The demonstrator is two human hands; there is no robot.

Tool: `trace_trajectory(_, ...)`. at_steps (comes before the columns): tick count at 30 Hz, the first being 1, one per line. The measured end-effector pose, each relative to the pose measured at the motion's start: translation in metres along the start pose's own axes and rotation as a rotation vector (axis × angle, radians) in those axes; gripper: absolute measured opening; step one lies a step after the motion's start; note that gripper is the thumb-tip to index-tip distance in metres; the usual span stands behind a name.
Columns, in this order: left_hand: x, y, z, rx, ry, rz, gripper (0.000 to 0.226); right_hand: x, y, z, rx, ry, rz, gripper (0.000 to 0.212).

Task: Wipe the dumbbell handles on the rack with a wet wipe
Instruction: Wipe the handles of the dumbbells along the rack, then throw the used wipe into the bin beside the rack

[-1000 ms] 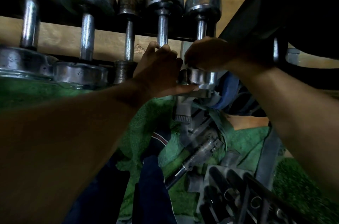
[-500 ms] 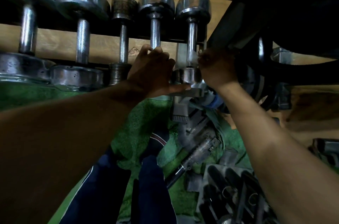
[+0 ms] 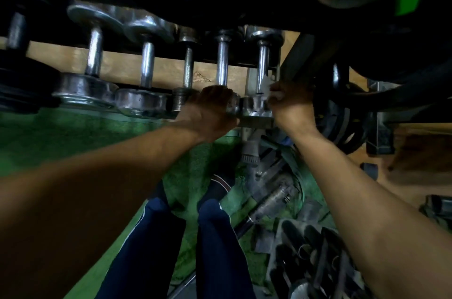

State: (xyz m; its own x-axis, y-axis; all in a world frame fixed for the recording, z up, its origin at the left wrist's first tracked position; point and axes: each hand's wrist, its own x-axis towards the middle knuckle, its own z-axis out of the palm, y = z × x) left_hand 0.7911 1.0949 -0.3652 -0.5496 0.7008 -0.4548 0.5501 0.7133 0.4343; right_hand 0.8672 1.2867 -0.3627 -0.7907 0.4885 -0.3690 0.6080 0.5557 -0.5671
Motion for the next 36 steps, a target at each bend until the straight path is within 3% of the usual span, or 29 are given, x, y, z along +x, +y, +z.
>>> trace_trajectory(3, -0.042, -0.003, -0.027, 0.017, -0.04, -0.079, 0.069, -0.023, -0.028, -0.011, -0.152, -0.053, -0.022, 0.032)
trace_trajectory(10, -0.168, -0.027, -0.101, 0.034, -0.064, -0.219, 0.073, -0.081, -0.142, -0.014, -0.187, -0.052, -0.206, 0.018)
trace_trajectory(22, -0.422, -0.145, -0.211, -0.102, 0.264, -0.518, 0.079, -0.219, -0.414, 0.043, -0.298, -0.146, -0.594, 0.015)
trace_trajectory(36, -0.698, -0.282, -0.308, -0.146, 0.606, -0.883, 0.086, -0.36, -0.699, 0.119, -0.317, -0.183, -0.997, 0.029)
